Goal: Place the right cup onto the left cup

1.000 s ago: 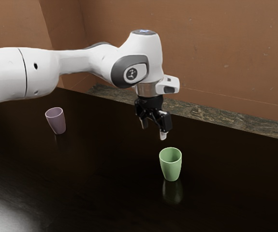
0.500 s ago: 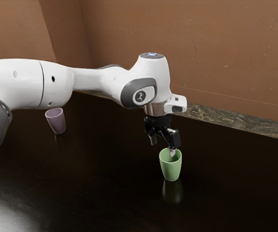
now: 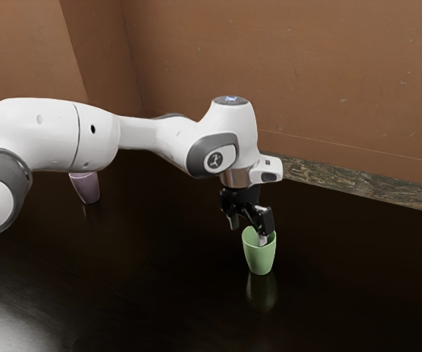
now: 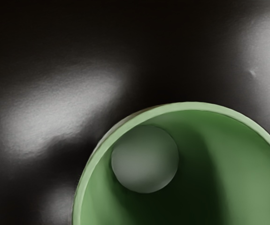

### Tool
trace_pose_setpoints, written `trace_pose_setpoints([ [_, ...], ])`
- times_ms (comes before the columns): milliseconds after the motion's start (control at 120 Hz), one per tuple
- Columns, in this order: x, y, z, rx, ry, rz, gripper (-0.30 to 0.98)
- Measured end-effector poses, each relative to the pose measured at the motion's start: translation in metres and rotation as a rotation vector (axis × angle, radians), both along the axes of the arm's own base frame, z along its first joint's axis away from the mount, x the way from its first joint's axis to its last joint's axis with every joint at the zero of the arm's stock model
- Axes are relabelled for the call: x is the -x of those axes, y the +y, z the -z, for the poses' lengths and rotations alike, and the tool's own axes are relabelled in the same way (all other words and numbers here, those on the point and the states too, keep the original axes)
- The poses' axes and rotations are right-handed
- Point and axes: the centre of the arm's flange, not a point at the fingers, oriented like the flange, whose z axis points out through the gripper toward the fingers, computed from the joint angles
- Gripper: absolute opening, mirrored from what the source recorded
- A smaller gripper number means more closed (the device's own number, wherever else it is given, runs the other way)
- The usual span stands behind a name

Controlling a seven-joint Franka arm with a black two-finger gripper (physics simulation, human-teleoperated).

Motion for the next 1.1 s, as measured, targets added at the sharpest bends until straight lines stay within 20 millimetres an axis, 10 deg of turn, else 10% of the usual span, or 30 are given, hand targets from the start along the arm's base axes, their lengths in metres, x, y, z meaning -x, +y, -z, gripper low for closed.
trace_pose_setpoints([
  [225,-0.002,0.0,0.011,-0.002,0.002,-0.001,0.67],
  [525,-0.006,0.004,0.008,-0.036,-0.042,0.014,0.09],
  [892,-0.008,0.004,0.005,-0.042,-0.054,0.004,-0.08],
  [1100,-0.018,0.05,-0.08,-0.087,-0.155,-0.052,-0.09],
])
